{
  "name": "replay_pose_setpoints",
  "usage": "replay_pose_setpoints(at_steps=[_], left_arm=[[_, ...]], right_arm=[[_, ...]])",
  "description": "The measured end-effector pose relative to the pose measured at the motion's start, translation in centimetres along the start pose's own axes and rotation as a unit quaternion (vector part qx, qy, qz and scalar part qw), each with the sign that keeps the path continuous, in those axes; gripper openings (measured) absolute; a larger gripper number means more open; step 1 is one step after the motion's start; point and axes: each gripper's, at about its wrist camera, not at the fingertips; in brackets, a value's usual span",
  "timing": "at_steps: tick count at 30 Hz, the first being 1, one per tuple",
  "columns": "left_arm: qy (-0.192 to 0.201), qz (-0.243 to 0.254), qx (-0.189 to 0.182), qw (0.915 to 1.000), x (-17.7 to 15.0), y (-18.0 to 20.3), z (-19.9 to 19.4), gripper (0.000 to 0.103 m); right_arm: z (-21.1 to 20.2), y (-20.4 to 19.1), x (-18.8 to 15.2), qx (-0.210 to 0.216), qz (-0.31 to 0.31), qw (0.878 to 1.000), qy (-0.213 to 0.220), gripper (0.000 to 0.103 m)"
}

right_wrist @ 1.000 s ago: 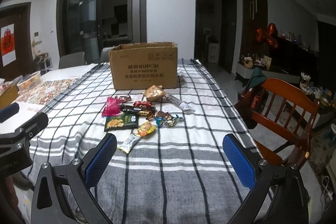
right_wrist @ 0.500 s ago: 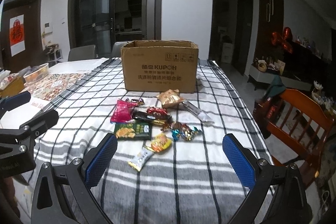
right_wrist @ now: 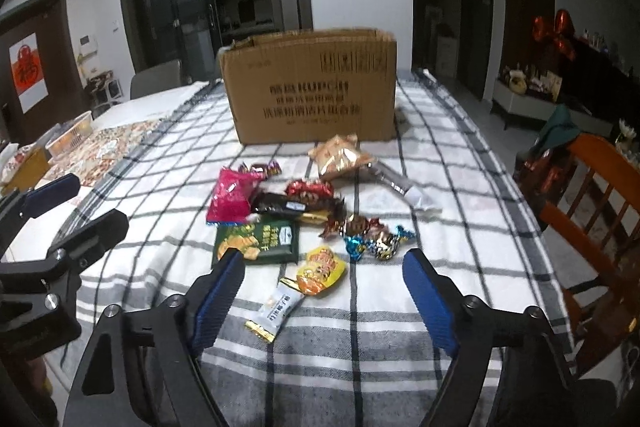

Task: Organize snacks
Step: 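Move left tool toward green cracker pack while right tool approaches yellow cartoon pouch, then close left tool on green cracker pack while right tool grasps yellow cartoon pouch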

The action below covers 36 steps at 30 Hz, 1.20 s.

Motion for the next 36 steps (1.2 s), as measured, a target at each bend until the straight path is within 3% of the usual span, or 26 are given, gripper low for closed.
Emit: replay_pose_setpoints(at_steps=[8, 10, 18, 23, 36], left_arm=[[-0.01, 0.103, -0.071, 0.9921, 0.5, 0.8, 3.7, 0.067], [-0.012, 0.126, -0.092, 0.9877, 0.6, 0.9, 4.7, 0.063], [-0.016, 0.208, -0.155, 0.9657, 0.1, 2.0, 7.9, 0.053], [-0.024, 0.213, -0.187, 0.9586, 0.0, 2.0, 9.6, 0.051], [-0.036, 0.197, -0.233, 0.9517, 0.1, 1.7, 12.2, 0.051]], right_arm=[[2.6, -0.7, -0.2, -0.008, -0.007, 1.0, -0.019, 0.073], [3.2, -0.8, -0.3, -0.01, -0.009, 1.0, -0.023, 0.067], [5.0, -1.0, -0.6, -0.021, -0.004, 0.999, -0.03, 0.063], [6.1, -0.8, -0.7, -0.021, 0.012, 0.999, -0.046, 0.06], [7.4, -0.6, -0.9, -0.02, 0.013, 0.998, -0.059, 0.049]])
Point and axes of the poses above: each gripper's, at about its wrist camera, not at the fingertips, and z roughly the way its jaws point, y to its right, x to its top, and after that the axes turned 12 degrees about z, right-handed
